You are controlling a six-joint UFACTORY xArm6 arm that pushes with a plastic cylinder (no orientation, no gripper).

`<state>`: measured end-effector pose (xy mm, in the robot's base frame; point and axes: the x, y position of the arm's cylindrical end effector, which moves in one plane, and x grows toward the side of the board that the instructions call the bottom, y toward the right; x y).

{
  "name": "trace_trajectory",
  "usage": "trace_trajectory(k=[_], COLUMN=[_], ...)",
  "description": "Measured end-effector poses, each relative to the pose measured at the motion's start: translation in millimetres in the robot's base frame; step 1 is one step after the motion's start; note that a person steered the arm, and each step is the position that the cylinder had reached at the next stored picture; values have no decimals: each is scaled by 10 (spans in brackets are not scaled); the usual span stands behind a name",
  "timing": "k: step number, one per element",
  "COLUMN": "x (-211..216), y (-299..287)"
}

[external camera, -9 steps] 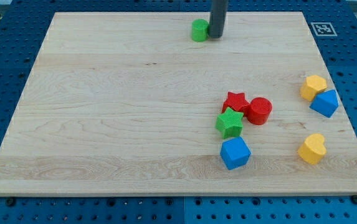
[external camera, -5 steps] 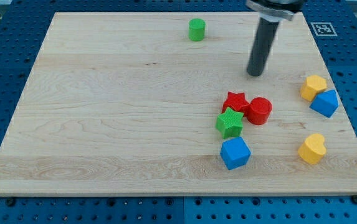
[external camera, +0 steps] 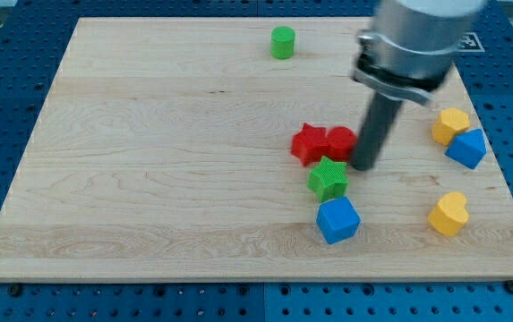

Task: Move the red circle to the left of the green circle

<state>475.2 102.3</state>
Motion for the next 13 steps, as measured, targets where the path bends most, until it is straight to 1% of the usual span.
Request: trace_trajectory(k=[1,2,3,4,5,6,7,9,10,11,12,13], x=[-361,-480,-507,-700,-703,-519,-704,-1191,-1115,-917,-1209,-1753], y=[-619,-1090,-983,-846,-839,-473,-215,-972,-981,-1252,-1460,-1434])
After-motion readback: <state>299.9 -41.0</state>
